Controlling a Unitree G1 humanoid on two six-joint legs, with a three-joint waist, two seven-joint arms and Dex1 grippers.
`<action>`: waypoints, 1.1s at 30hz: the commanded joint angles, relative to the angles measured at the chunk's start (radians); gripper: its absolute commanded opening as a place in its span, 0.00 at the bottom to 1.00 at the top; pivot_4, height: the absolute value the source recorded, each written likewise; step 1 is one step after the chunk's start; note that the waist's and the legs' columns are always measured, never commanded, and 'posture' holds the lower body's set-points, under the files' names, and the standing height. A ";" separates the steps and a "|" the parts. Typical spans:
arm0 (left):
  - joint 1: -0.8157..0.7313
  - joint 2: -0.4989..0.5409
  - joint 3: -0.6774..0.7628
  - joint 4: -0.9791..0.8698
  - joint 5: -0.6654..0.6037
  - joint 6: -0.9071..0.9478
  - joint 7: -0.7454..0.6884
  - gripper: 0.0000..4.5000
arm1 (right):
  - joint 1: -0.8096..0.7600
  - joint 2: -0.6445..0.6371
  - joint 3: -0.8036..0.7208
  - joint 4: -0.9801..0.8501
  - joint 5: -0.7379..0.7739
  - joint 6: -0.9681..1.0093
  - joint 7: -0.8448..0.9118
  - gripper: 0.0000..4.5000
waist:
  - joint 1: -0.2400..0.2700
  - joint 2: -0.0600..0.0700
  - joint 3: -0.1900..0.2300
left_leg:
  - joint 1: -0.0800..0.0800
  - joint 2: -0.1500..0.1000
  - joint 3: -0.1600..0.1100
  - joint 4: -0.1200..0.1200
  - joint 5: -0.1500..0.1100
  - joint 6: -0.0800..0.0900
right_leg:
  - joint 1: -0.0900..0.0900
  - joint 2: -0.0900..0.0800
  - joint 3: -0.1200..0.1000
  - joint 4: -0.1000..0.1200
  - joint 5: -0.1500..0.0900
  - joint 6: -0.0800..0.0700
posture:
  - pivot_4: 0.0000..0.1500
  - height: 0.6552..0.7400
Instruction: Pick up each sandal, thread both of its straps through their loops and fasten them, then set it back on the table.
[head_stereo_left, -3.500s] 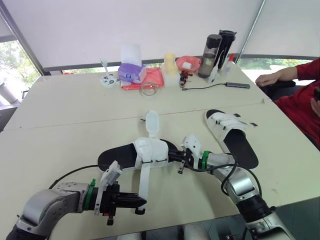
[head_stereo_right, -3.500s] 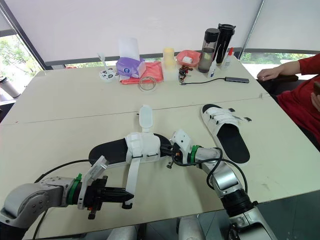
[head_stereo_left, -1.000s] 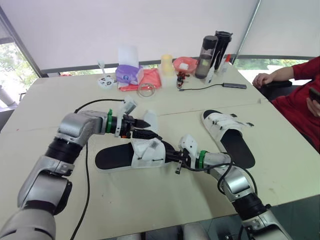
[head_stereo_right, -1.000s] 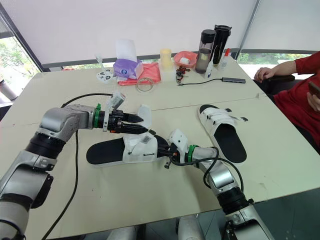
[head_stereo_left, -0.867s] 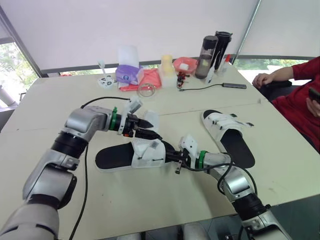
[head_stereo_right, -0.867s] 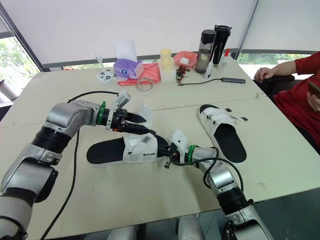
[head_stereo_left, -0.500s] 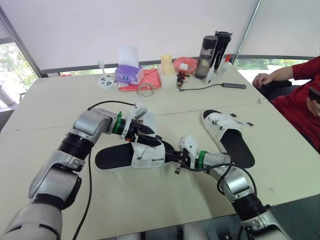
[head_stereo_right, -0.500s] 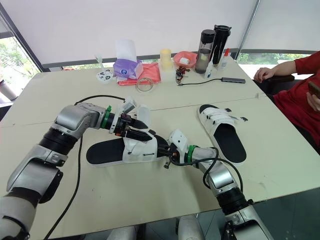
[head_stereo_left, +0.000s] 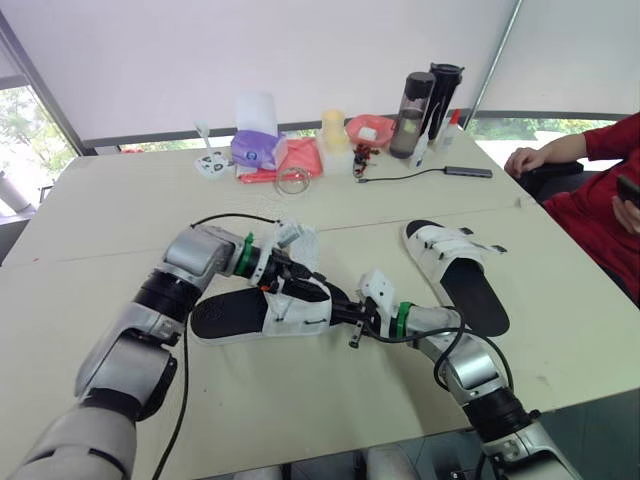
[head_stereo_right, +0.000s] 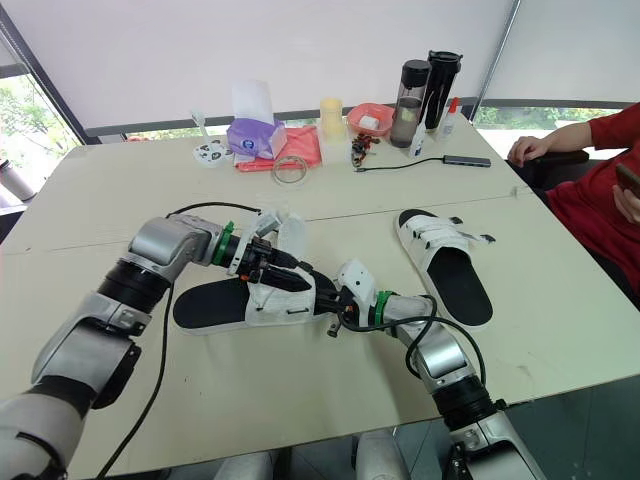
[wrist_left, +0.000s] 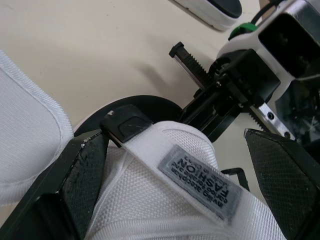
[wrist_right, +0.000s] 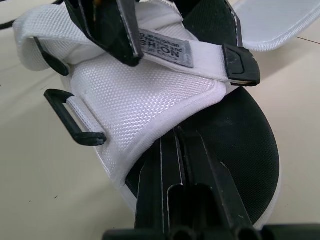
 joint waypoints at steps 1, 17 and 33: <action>-0.015 -0.030 0.036 0.035 0.000 0.010 0.017 0.94 | 0.058 -0.004 0.067 0.098 -0.069 0.055 -0.020 0.00 | 0.001 0.000 0.000 | 0.001 0.000 0.000 0.000 0.000 0.000 | 0.001 0.000 0.000 0.000 0.000 0.000 | 1.00 1.00; -0.003 -0.067 0.120 0.047 -0.012 0.018 0.072 0.01 | 0.060 -0.003 0.064 0.097 -0.067 0.059 -0.026 0.00 | 0.000 0.000 0.000 | 0.003 0.000 -0.001 0.000 0.000 0.000 | 0.003 0.000 0.000 0.000 0.000 0.000 | 1.00 1.00; 0.070 0.016 0.453 -0.163 -0.218 0.225 0.191 0.01 | 0.064 -0.003 0.063 0.099 -0.068 0.053 -0.029 0.00 | -0.001 0.000 0.000 | 0.005 0.000 -0.003 0.000 0.000 0.000 | 0.004 0.000 0.000 0.001 0.000 0.001 | 1.00 1.00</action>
